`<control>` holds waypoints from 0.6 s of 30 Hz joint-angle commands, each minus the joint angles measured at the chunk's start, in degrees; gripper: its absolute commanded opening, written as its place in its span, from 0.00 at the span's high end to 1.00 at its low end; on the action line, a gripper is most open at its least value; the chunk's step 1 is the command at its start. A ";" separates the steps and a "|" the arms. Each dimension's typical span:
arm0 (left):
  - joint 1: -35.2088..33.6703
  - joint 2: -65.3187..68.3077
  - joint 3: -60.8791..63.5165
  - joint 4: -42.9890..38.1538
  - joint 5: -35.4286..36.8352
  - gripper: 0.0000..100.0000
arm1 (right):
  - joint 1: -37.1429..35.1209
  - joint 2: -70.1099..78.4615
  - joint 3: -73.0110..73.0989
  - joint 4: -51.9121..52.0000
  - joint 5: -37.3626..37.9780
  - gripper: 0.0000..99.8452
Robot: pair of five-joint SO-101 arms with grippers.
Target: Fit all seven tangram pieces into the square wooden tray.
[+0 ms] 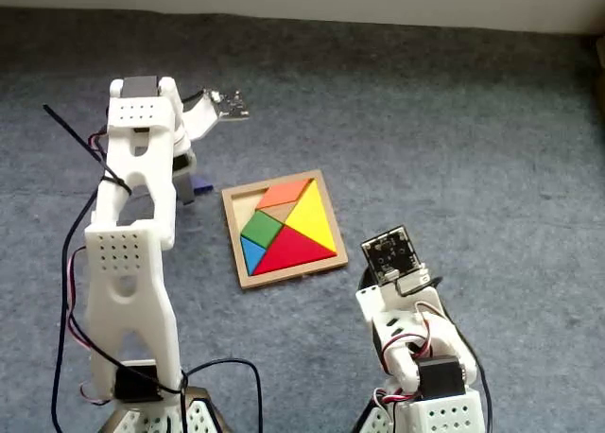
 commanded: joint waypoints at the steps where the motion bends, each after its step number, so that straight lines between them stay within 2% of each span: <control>1: -0.92 2.07 -6.81 0.18 -0.79 0.79 | -0.48 -0.92 5.76 0.40 0.70 0.99; 15: -1.01 10.51 -15.87 0.70 -0.35 0.79 | -0.48 -0.92 5.76 0.40 0.70 0.99; 18: -0.84 10.33 -15.87 0.70 -0.35 0.85 | -0.48 -0.92 5.76 0.40 0.70 0.99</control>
